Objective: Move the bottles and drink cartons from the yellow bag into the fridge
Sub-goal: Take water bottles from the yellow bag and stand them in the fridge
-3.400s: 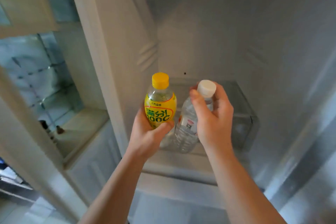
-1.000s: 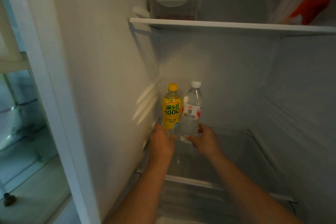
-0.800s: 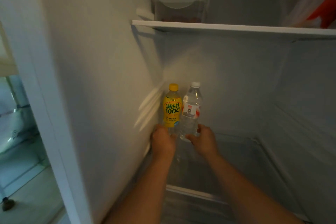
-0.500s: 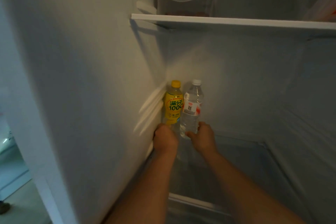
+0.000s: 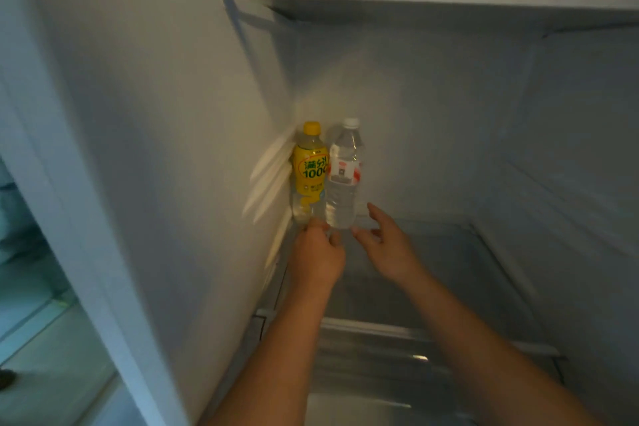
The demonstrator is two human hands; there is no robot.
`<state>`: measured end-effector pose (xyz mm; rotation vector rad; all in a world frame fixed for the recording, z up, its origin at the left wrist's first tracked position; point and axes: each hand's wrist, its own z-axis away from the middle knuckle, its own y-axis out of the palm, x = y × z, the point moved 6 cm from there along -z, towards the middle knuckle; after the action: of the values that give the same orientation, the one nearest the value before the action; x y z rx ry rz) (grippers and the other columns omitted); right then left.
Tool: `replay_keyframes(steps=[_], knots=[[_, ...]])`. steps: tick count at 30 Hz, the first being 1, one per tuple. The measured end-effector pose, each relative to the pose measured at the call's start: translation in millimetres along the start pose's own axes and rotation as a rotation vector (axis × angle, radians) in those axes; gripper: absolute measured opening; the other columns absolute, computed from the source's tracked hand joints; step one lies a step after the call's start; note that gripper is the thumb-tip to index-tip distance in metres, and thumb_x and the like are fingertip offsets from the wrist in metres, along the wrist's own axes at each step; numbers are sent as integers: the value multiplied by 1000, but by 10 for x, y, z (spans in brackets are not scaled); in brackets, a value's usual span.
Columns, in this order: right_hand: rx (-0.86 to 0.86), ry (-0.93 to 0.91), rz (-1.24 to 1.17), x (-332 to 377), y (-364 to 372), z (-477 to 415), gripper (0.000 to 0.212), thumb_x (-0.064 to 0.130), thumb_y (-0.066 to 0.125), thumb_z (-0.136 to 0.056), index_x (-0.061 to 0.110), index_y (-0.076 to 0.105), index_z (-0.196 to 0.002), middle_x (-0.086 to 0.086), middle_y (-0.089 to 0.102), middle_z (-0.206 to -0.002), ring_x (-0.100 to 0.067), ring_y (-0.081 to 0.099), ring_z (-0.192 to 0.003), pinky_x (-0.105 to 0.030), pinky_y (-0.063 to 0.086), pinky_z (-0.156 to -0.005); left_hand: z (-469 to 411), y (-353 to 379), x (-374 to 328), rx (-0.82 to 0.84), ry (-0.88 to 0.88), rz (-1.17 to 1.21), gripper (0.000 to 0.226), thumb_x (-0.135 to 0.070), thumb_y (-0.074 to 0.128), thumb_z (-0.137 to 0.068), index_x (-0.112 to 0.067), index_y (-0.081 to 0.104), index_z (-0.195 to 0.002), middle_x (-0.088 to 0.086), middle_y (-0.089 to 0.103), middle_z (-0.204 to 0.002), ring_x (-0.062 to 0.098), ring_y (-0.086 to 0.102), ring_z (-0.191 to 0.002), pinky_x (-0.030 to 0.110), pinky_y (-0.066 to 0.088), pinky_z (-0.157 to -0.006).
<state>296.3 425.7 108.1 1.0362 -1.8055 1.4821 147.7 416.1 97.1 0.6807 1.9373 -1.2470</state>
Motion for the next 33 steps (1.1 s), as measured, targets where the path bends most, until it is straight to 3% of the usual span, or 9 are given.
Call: replay_keyframes(steps=[4, 9, 14, 17, 21, 25, 27, 33], knots=[[1, -71, 165, -32, -119, 426, 61, 37, 51, -100, 17, 29, -153, -4, 31, -159, -19, 27, -146, -30, 19, -119, 307, -92, -5, 61, 146, -258, 33, -36, 56, -94, -22, 58, -124, 7, 60, -128, 32, 54, -118, 40, 41, -97], [-96, -110, 551, -37, -186, 1029, 78, 70, 19, -87, 31, 28, -154, 1, 16, -164, -27, 10, -151, -45, 10, -119, 814, -260, 9, 110, 335, -357, 45, -42, 52, -96, -24, 51, -137, 4, 47, -146, 29, 34, -137, 41, 28, -110], [-213, -88, 749, -66, -179, 1549, 71, 67, 21, -92, 32, 34, -151, -2, 25, -162, -35, 19, -148, -55, 16, -116, 1229, -357, 201, 232, 398, -504, 61, -58, 37, -98, -29, 32, -152, 2, 16, -164, 32, 5, -151, 48, 1, -120], [-212, -33, 776, -114, -128, 1809, 71, 69, 19, -90, 36, 30, -152, 3, 17, -164, -32, 13, -150, -56, 10, -117, 1485, -427, 250, 248, 427, -501, 73, -66, 23, -91, -30, 24, -155, 0, 9, -166, 29, -1, -152, 48, -1, -120], [-152, 22, 773, -195, -53, 2150, 78, 73, 5, -84, 41, 14, -155, 10, -8, -165, -27, -9, -152, -55, -6, -117, 1850, -521, 375, 241, 424, -523, 80, -70, 10, -87, -31, 15, -157, 1, -1, -166, 27, -8, -152, 45, -4, -122], [-79, 46, 778, -290, 32, 2509, 82, 74, -1, -81, 41, 8, -155, 10, -17, -163, -26, -16, -151, -57, -8, -117, 2285, -597, 583, 324, 321, -591, 70, -63, 19, -98, -32, -4, -157, 0, -20, -164, 22, -23, -149, 43, -11, -122], [-9, 42, 768, -327, 111, 2728, 83, 73, -3, -81, 39, 7, -156, 8, -18, -163, -26, -16, -151, -58, -8, -118, 2552, -674, 669, 313, 274, -608, 69, -62, 20, -99, -32, -4, -157, 1, -20, -164, 23, -22, -149, 43, -10, -121], [129, -44, 706, -382, 342, 3471, 65, 66, 21, -97, 38, 14, -155, 6, -10, -165, -27, -13, -151, -57, -8, -118, 3495, -927, 958, 258, 106, -598, 74, -67, 23, -96, -35, -5, -157, -1, -23, -163, 24, -25, -148, 44, -11, -120]])
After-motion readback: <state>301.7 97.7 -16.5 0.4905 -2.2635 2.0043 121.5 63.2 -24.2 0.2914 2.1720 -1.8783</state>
